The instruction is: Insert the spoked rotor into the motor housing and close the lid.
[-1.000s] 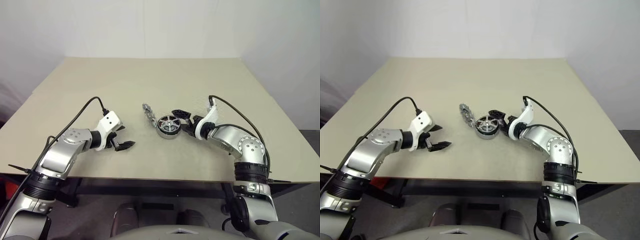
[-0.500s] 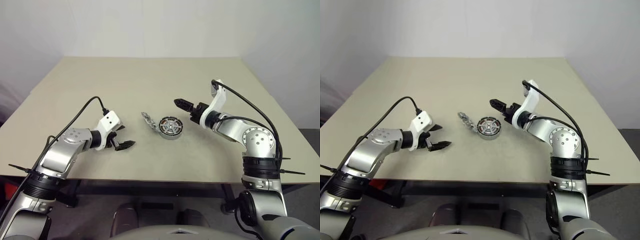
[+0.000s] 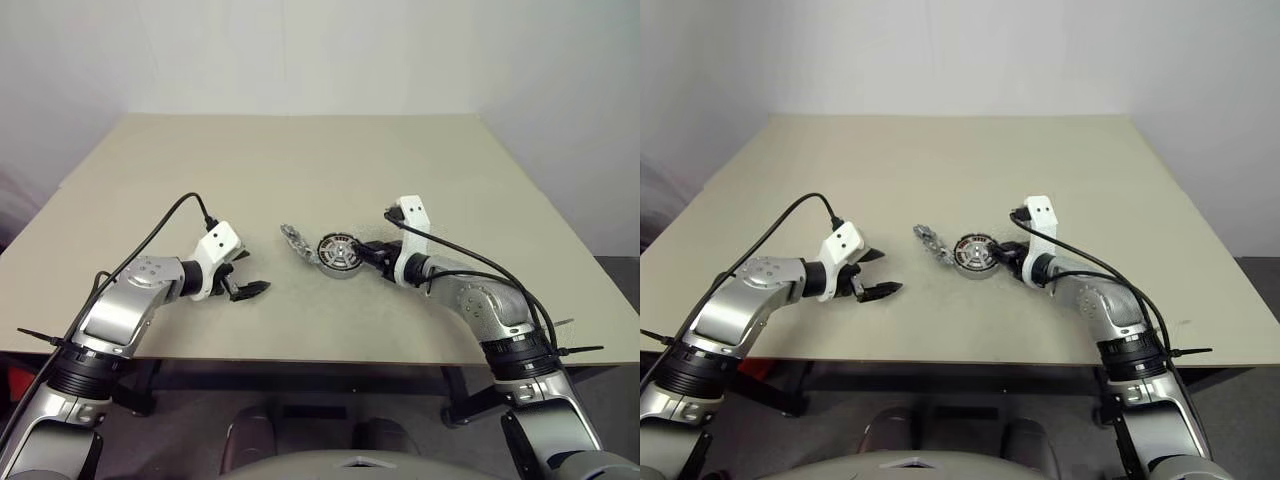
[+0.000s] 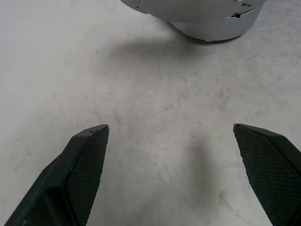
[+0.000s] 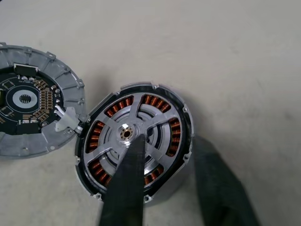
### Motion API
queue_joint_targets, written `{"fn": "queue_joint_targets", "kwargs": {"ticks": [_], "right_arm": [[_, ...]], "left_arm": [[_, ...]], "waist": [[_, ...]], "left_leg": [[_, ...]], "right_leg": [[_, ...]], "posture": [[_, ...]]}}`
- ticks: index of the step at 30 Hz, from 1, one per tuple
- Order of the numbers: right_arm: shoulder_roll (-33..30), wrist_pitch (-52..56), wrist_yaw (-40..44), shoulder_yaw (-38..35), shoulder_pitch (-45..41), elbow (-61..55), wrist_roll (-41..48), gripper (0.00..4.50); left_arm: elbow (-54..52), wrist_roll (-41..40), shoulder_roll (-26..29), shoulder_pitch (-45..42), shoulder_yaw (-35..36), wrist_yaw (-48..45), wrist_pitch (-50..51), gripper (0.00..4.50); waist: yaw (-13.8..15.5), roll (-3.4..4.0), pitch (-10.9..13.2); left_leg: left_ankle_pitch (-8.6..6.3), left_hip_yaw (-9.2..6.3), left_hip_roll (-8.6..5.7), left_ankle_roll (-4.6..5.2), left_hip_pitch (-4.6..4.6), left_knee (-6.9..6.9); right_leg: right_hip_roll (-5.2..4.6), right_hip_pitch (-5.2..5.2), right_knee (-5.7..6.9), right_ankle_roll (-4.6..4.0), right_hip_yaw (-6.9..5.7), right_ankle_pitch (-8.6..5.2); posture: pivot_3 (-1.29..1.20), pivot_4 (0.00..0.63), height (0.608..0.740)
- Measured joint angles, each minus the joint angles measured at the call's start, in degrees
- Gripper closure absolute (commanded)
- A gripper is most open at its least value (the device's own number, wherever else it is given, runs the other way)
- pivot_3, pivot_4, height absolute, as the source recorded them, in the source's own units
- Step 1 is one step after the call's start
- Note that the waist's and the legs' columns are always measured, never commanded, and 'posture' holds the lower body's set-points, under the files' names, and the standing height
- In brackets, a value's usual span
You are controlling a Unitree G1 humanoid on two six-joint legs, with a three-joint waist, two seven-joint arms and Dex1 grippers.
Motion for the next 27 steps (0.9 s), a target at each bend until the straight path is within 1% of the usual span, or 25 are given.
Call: {"fn": "queue_joint_targets", "kwargs": {"ticks": [1,2,13,18,27], "right_arm": [[0.4,-0.2,0.7,0.0,0.0,0.0,-0.8,4.24],[0.7,-0.3,1.3,0.0,0.0,0.0,-1.6,4.48],[3.2,-1.2,5.5,0.0,-0.9,-1.3,-5.4,4.48],[4.5,-1.1,5.9,0.8,-0.7,0.8,-8.5,4.48],[4.4,-2.2,8.5,0.5,-0.5,1.1,-11.5,4.48]], "left_arm": [[0.0,0.0,0.0,0.0,0.0,0.0,0.0,0.0],[0.0,0.0,0.0,0.0,0.0,0.1,0.0,0.0],[0.0,0.0,0.0,0.0,0.0,0.4,0.0,0.0],[0.0,0.0,0.0,0.0,0.0,0.6,0.0,0.0],[-0.1,0.0,0.0,0.3,0.1,1.1,0.0,0.0]], "waist": [[0.0,0.0,0.0],[0.0,0.0,0.0],[0.0,0.0,0.0],[0.0,0.0,0.0],[0.0,0.01,0.0]], "left_leg": [[0.0,0.0,0.0,0.0,0.0,0.0],[-0.01,0.0,-0.01,0.01,0.0,0.0],[-0.01,0.0,0.0,0.03,0.07,0.01],[-0.01,0.0,0.0,0.03,0.08,0.02],[-0.01,0.0,0.01,0.03,0.1,0.02]], "right_leg": [[0.0,0.01,0.0,0.0,0.0,0.0],[0.0,0.01,0.0,-0.01,0.0,0.0],[0.0,0.06,0.03,-0.03,0.01,0.01],[0.0,0.08,0.04,-0.03,0.01,0.01],[0.01,0.1,0.05,-0.03,0.02,0.01]], "posture": [[0.0,0.0,0.74],[0.0,0.0,0.74],[0.0,0.0,0.74],[0.0,0.0,0.74],[0.0,0.0,0.74]]}}
